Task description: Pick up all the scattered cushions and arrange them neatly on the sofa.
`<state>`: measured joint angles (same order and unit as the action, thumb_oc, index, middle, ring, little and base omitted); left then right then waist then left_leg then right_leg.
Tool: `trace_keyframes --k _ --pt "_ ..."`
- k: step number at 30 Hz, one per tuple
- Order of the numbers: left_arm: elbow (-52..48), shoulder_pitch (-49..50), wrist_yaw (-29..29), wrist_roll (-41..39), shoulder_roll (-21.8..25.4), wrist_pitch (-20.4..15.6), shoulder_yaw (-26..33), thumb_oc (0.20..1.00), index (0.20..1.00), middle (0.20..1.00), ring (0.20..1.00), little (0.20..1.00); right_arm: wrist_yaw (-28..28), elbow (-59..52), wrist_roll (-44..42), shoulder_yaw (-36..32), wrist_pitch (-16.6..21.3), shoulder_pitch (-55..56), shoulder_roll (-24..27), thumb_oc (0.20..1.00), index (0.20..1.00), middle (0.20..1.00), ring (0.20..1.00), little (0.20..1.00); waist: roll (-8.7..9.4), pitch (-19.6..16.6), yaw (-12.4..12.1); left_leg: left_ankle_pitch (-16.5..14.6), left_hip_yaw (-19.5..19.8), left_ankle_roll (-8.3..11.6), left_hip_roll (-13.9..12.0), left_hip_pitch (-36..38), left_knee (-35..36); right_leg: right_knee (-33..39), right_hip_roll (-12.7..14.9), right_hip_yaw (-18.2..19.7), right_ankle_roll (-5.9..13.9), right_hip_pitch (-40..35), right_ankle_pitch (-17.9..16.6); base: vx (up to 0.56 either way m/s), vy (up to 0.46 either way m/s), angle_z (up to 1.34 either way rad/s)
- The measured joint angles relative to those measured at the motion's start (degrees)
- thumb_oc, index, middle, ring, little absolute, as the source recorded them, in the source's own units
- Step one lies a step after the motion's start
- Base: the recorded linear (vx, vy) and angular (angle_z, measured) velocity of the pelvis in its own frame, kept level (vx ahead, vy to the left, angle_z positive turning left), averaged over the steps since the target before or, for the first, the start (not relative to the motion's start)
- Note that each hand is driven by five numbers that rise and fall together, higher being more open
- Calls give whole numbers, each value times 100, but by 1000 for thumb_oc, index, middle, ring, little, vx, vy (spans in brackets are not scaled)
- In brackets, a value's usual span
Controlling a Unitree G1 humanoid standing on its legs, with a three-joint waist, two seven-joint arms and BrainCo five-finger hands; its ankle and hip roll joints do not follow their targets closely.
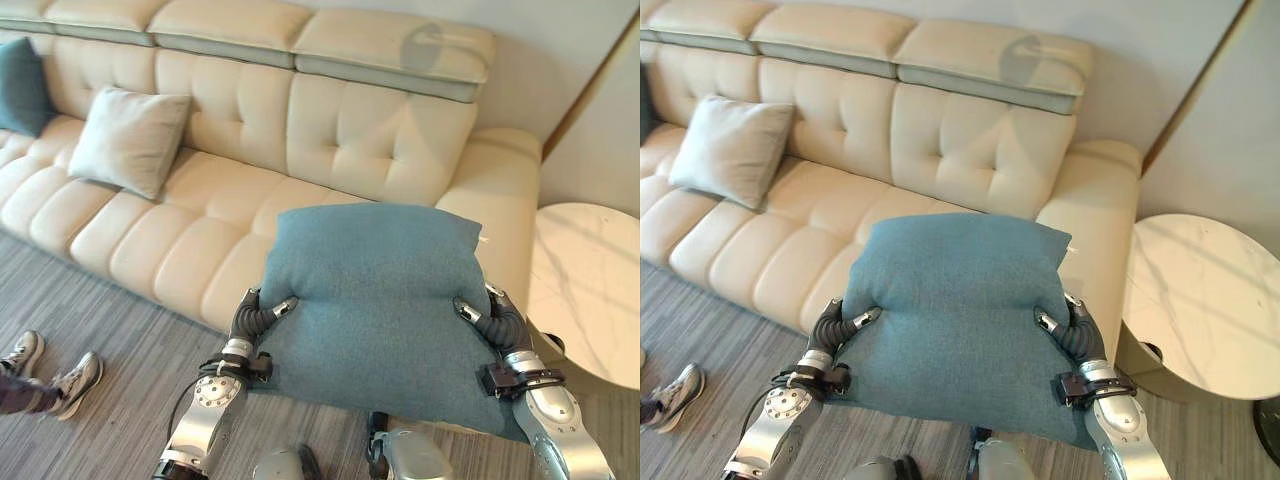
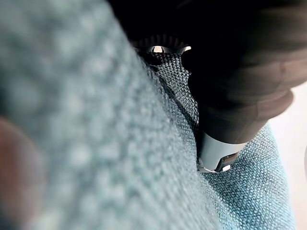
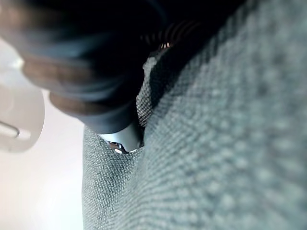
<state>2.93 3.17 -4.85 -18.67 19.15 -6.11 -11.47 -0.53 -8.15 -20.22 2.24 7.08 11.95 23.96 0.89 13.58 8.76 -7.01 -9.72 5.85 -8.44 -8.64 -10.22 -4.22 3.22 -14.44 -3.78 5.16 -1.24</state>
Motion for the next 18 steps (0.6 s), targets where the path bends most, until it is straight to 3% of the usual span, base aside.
trace_keyframes --k 1,3,4,5,6,7,9,10,11,13,14,16,17,18 --pt "30 -3 -4 9 -5 7 -1 200 200 200 200 200 0 22 5 3 -2 -20 3 200 200 200 200 200 58 29 -75 233 362 7 -38 -78 417 -6 -34 257 58 -2 0 232 200 -102" --pt "46 20 -11 9 -28 20 -23 200 200 200 200 200 -5 73 18 7 -6 -7 2 200 200 200 200 200 73 30 -110 521 846 10 -49 -247 536 12 -50 470 186 -80 -2 239 244 -98" --pt "49 11 -16 7 -48 17 -33 200 200 200 200 200 -14 133 122 10 -6 -15 55 200 200 200 200 200 76 22 -115 603 1224 -16 10 -322 565 30 -50 736 379 -96 64 265 312 -95" --pt "55 22 -16 7 -56 18 -42 200 200 200 200 200 -7 159 172 -1 -7 -21 89 200 200 200 200 200 60 14 -119 640 1206 -72 1 -326 556 29 -48 865 408 -114 111 280 336 -97" --pt "57 57 -16 6 -69 17 -86 200 200 200 200 200 -11 168 228 -21 -5 3 138 200 200 200 200 200 -61 -20 -142 737 1085 -140 -18 -333 555 -8 -93 968 517 -161 128 258 339 -83" --pt "89 77 -14 7 -19 18 -157 200 200 200 200 200 -12 272 311 -19 -8 32 64 200 200 200 200 200 46 -58 -57 1039 877 -182 64 -280 328 -31 75 1190 631 -153 233 225 331 -78" --pt "124 151 -13 7 98 26 -178 200 200 200 200 200 -2 323 345 57 -43 54 -24 200 200 200 200 200 280 -219 -141 929 351 -324 342 -148 384 -9 392 1612 712 -20 315 203 365 -104" --pt "128 129 -9 7 179 32 -181 200 200 200 200 200 6 320 345 69 -43 72 -96 200 200 200 200 200 336 -225 -85 870 259 -431 475 -150 335 87 530 1629 719 -94 281 133 295 -96" --pt "176 104 6 8 301 29 -157 200 200 200 200 200 2 334 345 118 -65 72 -269 200 200 200 200 200 449 -214 -118 896 9 -595 610 -121 274 -111 752 1792 911 38 -14 68 162 -59" --pt "245 101 16 11 388 64 -24 200 200 200 200 200 31 339 348 248 -115 79 -349 200 200 200 200 200 464 -213 -116 796 -241 -702 735 -46 288 -198 804 1812 987 174 -33 81 177 -73" --pt "253 197 27 10 416 65 72 200 200 200 200 200 44 366 351 394 -140 -29 -418 200 200 200 200 200 500 -202 -294 792 -508 -773 806 41 405 -419 899 1792 1083 353 -56 54 129 -75" --pt "249 258 22 10 517 71 167 200 200 200 200 200 69 402 348 448 -140 -83 -494 200 200 200 200 200 463 -171 -334 685 -694 -839 854 93 423 -503 910 1690 1167 430 -178 151 190 -65" --pt "260 359 26 13 431 71 267 200 200 200 200 200 123 573 345 544 -148 -207 -486 200 200 200 200 200 341 -91 -382 679 -702 -965 878 248 599 -834 766 1622 1323 616 35 194 169 -40" --pt "269 395 25 15 388 73 271 200 200 200 200 200 125 673 343 587 -166 -240 -448 200 200 200 200 200 228 -30 -384 786 -632 -949 854 411 855 -1038 492 1632 1286 666 273 134 78 -22"
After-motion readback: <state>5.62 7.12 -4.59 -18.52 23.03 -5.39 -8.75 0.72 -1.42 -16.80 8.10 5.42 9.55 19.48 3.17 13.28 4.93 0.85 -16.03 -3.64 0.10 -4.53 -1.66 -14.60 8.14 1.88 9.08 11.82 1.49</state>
